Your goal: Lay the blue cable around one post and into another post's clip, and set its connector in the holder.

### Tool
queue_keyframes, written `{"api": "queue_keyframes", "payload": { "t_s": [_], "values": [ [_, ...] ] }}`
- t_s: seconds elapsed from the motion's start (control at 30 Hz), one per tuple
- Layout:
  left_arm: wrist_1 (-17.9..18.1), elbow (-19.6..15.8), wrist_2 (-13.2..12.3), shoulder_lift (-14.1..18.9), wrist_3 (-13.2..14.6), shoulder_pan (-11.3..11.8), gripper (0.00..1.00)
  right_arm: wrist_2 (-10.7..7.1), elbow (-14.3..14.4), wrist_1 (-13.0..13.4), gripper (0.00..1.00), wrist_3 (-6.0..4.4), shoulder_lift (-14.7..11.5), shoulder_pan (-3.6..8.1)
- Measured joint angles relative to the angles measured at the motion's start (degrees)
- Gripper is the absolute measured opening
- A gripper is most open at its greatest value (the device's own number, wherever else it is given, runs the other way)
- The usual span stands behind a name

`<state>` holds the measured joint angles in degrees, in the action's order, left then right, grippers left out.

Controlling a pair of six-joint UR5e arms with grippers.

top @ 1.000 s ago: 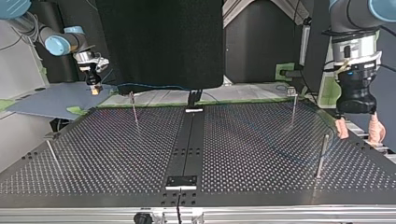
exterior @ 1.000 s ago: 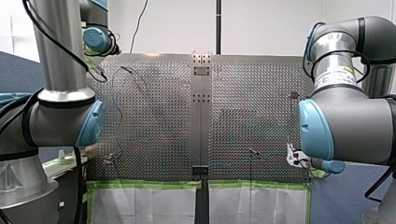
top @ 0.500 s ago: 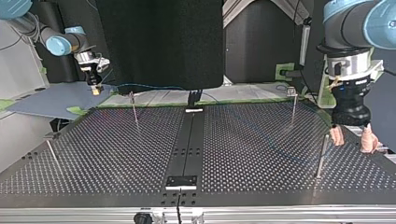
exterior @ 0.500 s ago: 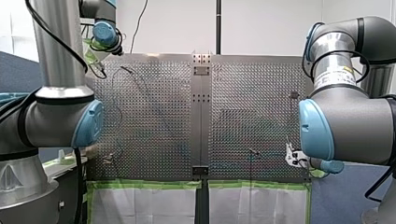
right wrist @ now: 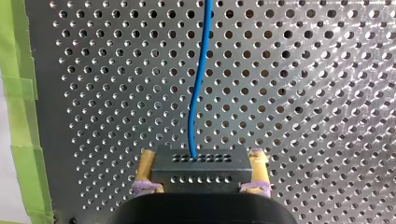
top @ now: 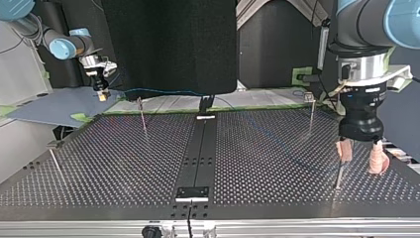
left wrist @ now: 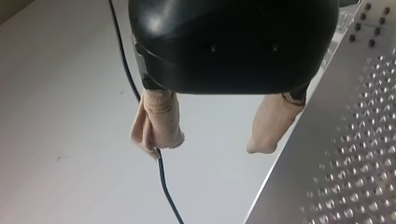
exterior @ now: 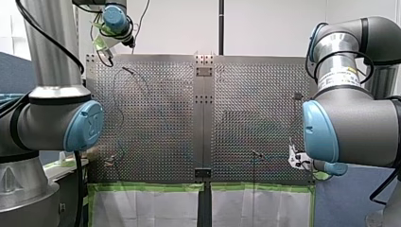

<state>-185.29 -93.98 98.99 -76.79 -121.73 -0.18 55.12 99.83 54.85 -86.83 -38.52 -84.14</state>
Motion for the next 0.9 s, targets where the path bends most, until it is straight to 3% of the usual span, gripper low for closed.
{"api": "queue_keyframes", "payload": {
  "t_s": [0.27,0.6,0.9],
  "values": [
    [-4.13,4.16,0.49,0.04,4.14,-0.92,1.00,0.02,0.02,-0.05,0.00,-0.02,0.03,-0.21],
    [-8.85,8.68,4.42,-1.59,8.86,-1.85,1.00,0.09,0.02,0.00,0.00,-0.02,0.05,-0.36],
    [-13.20,8.37,6.48,-4.88,13.21,-2.63,1.00,0.10,0.01,0.01,0.00,-0.02,0.05,-0.51]
  ]
}}
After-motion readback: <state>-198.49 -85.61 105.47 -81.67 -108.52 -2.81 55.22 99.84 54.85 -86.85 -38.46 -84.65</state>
